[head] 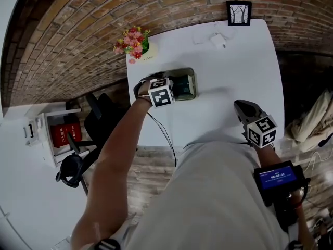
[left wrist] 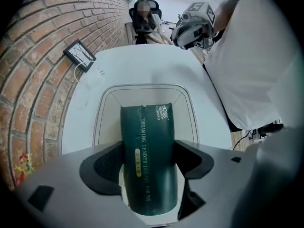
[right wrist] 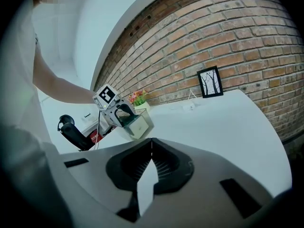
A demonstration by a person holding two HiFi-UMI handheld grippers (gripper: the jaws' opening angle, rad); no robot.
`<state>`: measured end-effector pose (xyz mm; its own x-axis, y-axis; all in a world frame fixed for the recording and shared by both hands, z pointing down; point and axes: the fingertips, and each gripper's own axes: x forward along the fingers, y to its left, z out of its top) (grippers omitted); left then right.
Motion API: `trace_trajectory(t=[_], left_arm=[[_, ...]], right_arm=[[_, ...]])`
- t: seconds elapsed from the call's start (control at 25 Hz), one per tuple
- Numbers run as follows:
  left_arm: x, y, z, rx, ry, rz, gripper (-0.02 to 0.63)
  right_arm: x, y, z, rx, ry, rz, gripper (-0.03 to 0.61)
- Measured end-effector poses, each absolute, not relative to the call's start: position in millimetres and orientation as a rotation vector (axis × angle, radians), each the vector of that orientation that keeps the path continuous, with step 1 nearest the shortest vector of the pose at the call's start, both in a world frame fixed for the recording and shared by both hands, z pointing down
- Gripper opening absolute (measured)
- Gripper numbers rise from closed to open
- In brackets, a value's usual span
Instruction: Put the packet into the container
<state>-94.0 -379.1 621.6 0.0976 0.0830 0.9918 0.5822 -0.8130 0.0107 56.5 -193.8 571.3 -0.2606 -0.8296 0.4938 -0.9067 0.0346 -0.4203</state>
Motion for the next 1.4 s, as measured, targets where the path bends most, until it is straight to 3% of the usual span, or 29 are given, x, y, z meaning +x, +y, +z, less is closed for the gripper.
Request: trace_trajectory(t=[0.44, 1.0, 1.4], left_arm=[[-96, -396, 598, -2.021, -0.513, -1.720, 0.341], [-81, -366, 520, -2.483, -0.160, -1.338, 0.330], [-76, -311, 498, -2.915, 0.037, -1.024, 0.169]], right_arm=[[54, -198, 571, 1.830, -2.201, 1.008, 0.011], [37, -210, 554, 1.726, -2.319, 0.868, 0.011], [33, -213, 542, 1.675, -2.389, 0.802, 0.011]])
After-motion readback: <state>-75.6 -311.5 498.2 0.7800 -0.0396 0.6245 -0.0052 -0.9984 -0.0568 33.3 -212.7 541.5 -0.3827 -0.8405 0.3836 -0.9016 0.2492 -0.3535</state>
